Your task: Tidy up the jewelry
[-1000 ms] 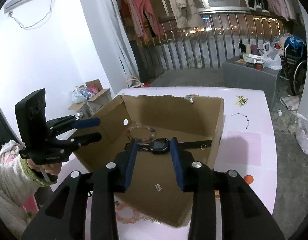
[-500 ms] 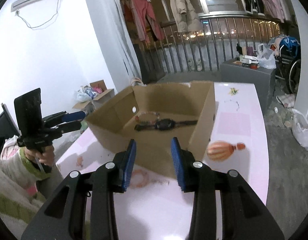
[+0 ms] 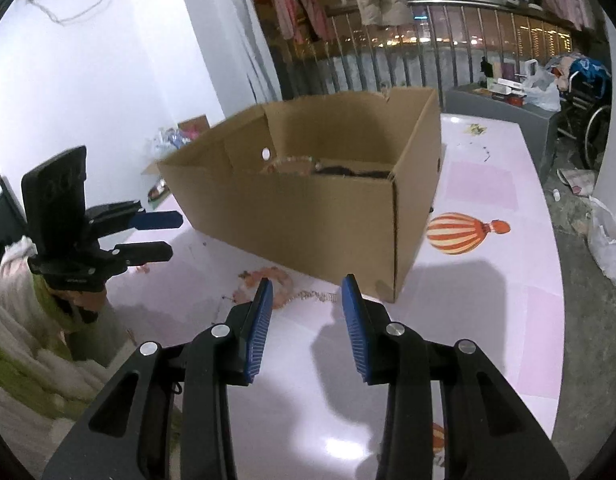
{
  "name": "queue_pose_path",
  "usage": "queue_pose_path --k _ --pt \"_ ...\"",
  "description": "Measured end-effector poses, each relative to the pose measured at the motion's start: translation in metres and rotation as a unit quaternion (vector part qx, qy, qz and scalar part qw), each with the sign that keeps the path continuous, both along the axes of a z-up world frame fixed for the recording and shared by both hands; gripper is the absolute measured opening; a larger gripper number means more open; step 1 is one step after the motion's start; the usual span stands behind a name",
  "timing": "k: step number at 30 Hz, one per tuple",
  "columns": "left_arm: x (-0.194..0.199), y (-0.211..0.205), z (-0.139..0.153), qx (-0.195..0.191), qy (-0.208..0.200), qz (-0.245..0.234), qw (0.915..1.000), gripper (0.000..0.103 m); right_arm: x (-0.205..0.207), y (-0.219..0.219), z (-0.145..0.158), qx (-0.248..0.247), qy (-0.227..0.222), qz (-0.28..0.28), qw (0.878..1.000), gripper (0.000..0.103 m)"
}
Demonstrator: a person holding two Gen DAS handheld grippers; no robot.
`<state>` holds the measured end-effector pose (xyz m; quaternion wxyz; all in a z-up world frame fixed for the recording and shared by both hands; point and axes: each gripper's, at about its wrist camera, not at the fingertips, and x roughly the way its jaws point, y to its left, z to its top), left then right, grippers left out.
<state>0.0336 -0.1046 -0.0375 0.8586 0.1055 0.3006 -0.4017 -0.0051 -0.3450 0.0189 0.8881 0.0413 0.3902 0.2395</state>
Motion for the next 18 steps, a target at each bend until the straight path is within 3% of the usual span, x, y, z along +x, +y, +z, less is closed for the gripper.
queue_pose_path --k 4,9,18 --pt "0.005 -0.008 -0.012 0.018 0.005 -0.012 0.9998 0.044 0.010 0.007 -0.012 -0.021 0.006 0.020 1.000 0.035" --pt "0.012 -0.018 -0.022 0.038 0.016 -0.030 0.9987 0.034 0.022 0.016 -0.020 -0.047 0.012 0.053 0.997 0.030" --pt "0.021 -0.034 -0.031 0.067 0.030 -0.048 0.9962 0.032 0.037 0.025 -0.028 -0.074 0.019 0.098 0.992 0.028"
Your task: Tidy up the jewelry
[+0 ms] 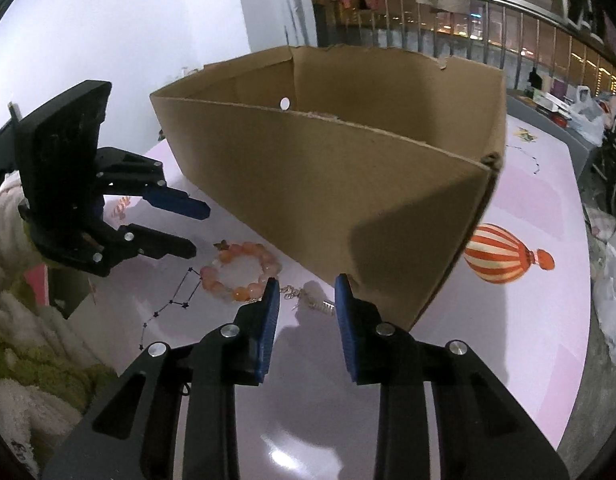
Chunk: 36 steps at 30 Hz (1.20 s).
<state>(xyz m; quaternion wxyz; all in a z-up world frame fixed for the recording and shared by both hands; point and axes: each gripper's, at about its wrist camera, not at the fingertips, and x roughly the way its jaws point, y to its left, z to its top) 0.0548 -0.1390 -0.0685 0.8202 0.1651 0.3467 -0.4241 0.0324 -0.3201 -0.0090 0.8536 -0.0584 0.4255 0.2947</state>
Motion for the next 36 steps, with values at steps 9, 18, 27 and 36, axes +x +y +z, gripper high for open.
queue_pose_path --k 9,18,27,36 --pt "0.004 -0.004 -0.007 0.015 0.008 0.004 0.9999 0.022 0.003 0.002 -0.007 -0.008 0.018 0.023 1.000 0.028" --pt "0.001 -0.007 -0.006 0.023 0.006 0.008 0.9997 0.020 0.003 0.006 -0.013 -0.034 0.026 0.019 0.999 0.026" --pt "-0.005 -0.010 -0.006 0.026 -0.003 0.016 0.9995 0.012 0.005 0.017 -0.011 -0.061 0.022 0.028 0.998 0.007" --pt "-0.010 -0.007 -0.007 0.025 -0.005 0.014 0.9996 0.000 -0.001 0.012 -0.011 -0.043 0.033 0.019 0.998 0.005"
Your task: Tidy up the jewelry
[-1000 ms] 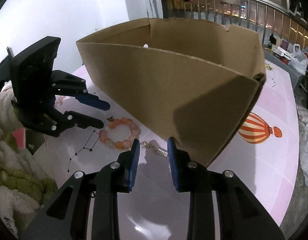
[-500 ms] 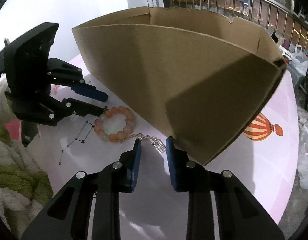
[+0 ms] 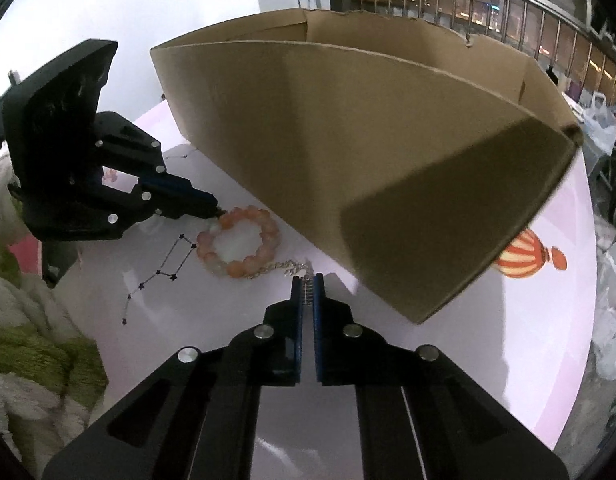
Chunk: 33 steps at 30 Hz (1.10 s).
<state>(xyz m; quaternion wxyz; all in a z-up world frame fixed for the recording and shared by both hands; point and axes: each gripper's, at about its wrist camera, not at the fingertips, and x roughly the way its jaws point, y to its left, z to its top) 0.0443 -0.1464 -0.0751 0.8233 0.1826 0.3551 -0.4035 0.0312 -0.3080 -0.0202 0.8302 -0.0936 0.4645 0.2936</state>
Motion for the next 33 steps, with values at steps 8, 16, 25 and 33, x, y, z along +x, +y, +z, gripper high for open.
queue_pose_path --k 8,16,25,33 --pt "-0.015 0.010 -0.001 0.001 -0.003 0.011 0.9999 0.000 -0.021 -0.007 0.001 0.007 0.009 -0.020 1.000 0.005" --pt "-0.027 0.021 0.000 -0.008 -0.002 0.037 0.9993 0.000 -0.043 -0.012 0.003 0.027 0.013 -0.045 0.999 0.005" --pt "-0.019 0.034 0.007 -0.039 0.008 0.075 0.9964 0.005 -0.047 -0.014 0.010 0.051 -0.002 -0.063 0.997 0.005" --pt "-0.013 0.015 -0.001 -0.035 0.005 0.088 0.9955 0.028 -0.045 -0.015 0.006 0.058 -0.001 -0.078 0.995 0.005"
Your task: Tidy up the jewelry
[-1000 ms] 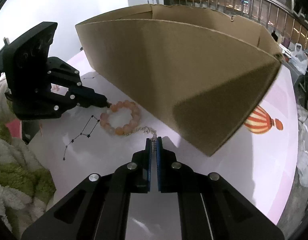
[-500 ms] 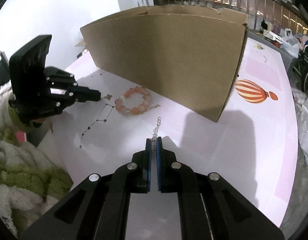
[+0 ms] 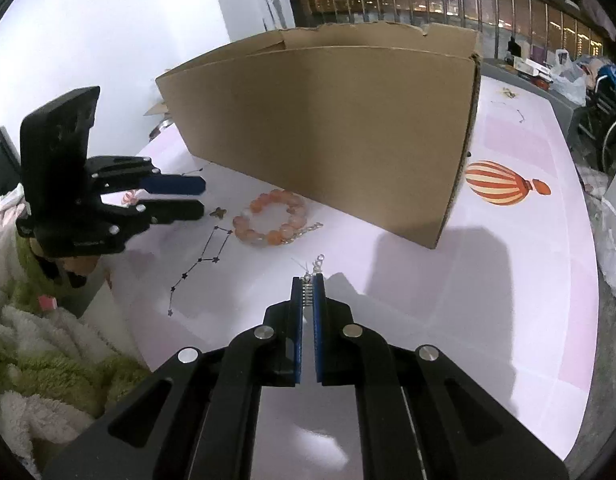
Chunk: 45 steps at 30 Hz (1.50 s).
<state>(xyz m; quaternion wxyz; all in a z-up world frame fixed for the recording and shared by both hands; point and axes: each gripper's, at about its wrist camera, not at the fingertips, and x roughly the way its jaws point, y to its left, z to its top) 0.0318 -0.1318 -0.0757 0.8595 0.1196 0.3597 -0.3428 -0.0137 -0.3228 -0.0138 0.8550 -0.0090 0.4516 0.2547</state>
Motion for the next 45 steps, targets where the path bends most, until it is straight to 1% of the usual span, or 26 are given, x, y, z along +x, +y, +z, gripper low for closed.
queue_pose_path --k 2,6,10,11,14,18,21,31,36,38,41,43,45 --pt "0.000 -0.002 -0.004 0.007 0.006 0.005 0.9999 0.028 -0.001 -0.001 0.000 0.003 -0.001 -0.001 1.000 0.005" --pt "0.000 -0.004 -0.003 0.002 0.013 0.025 0.9996 0.028 -0.001 -0.002 -0.001 0.007 -0.001 -0.002 1.000 0.005" --pt "-0.006 -0.009 -0.004 0.021 -0.007 0.041 0.9989 0.026 0.000 -0.002 -0.003 0.011 -0.002 -0.001 1.000 0.005" --pt "-0.006 -0.008 -0.005 0.023 -0.011 0.045 0.9987 0.021 0.000 -0.002 -0.004 0.013 -0.003 -0.002 1.000 0.005" --pt "-0.005 -0.002 -0.005 0.020 -0.016 0.058 0.9980 0.012 -0.001 -0.001 -0.004 0.016 -0.004 0.002 1.000 0.005" --pt "-0.007 -0.001 -0.006 0.019 -0.024 0.067 0.9973 0.007 -0.002 0.000 -0.004 0.016 -0.005 0.006 1.000 0.005" --pt "-0.009 -0.002 -0.005 0.022 -0.031 0.064 0.9973 0.007 -0.001 -0.003 -0.001 0.021 -0.008 0.004 1.000 0.005" --pt "-0.007 0.000 -0.004 0.020 -0.032 0.059 0.9975 0.007 -0.002 -0.007 0.001 0.028 -0.007 -0.008 1.000 0.005" --pt "-0.009 0.000 -0.004 0.019 -0.032 0.059 0.9976 0.007 -0.001 -0.015 0.001 0.033 0.002 -0.030 0.999 0.005" --pt "-0.009 0.000 -0.003 0.016 -0.031 0.060 0.9976 0.007 0.003 -0.017 0.000 0.039 0.009 -0.036 0.999 0.007" --pt "-0.010 0.000 -0.003 0.014 -0.033 0.061 0.9975 0.007 0.006 -0.016 0.000 0.032 0.009 -0.042 0.999 0.024" --pt "-0.009 0.001 -0.004 0.011 -0.033 0.059 0.9976 0.007 0.008 -0.011 0.002 0.024 0.004 -0.040 0.999 0.031" --pt "-0.009 0.001 -0.004 0.010 -0.033 0.057 0.9978 0.007 0.009 -0.005 0.006 0.011 -0.006 -0.034 0.999 0.033"
